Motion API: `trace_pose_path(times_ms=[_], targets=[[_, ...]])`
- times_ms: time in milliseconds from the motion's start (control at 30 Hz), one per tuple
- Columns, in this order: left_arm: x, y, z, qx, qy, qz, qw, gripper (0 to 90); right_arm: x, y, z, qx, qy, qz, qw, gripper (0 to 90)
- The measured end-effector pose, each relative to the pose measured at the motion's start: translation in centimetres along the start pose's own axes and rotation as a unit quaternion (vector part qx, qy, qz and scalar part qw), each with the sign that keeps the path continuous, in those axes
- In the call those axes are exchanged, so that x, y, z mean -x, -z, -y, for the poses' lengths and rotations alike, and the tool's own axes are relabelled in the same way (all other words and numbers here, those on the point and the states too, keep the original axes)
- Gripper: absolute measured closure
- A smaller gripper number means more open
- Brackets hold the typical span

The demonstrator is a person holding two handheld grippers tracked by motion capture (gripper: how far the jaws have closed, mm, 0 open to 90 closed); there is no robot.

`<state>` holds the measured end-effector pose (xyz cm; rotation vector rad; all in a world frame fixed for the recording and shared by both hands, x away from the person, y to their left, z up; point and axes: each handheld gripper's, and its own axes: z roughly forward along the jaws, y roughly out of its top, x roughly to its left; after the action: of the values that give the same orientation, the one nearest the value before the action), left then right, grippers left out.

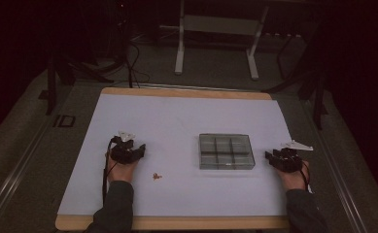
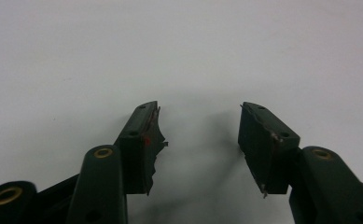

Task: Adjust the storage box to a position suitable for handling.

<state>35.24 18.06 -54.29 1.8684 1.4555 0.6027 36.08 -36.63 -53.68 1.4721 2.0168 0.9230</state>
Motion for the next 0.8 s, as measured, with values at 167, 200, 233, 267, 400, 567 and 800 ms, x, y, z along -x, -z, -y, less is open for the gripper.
trace_pose_path(times_ms=[167,200,233,267,400,567,800], targets=[[-0.9,0.4,0.2,0.008,0.024,0.017,0.9995,47.1,0.0,0.0,-0.1,-0.001,-0.004,-0.003,1.0000,58.9],[-0.9,0.4,0.2,0.008,0.024,0.017,0.9995,47.3,0.0,0.0,-0.1,-0.001,-0.004,-0.003,1.0000,58.9],[-1.0,0.5,0.3,0.010,0.024,0.017,0.9995,47.5,-0.1,0.0,0.0,-0.001,0.002,-0.004,1.0000,58.8],[-1.0,0.5,0.3,0.010,0.024,0.017,0.9995,47.6,-0.2,0.0,0.0,-0.001,0.003,-0.003,1.0000,58.8],[-0.7,0.8,0.1,0.015,0.009,0.008,0.9998,49.7,-0.3,0.0,-0.1,-0.002,0.005,-0.005,1.0000,60.0],[-0.5,0.9,0.1,0.021,0.007,0.027,0.9994,53.3,-0.9,0.2,-0.3,0.003,0.013,-0.007,0.9999,63.3],[-0.4,0.7,0.2,0.014,-0.003,0.030,0.9994,58.7,-1.5,0.3,-0.8,0.005,0.009,-0.015,0.9998,85.6]])
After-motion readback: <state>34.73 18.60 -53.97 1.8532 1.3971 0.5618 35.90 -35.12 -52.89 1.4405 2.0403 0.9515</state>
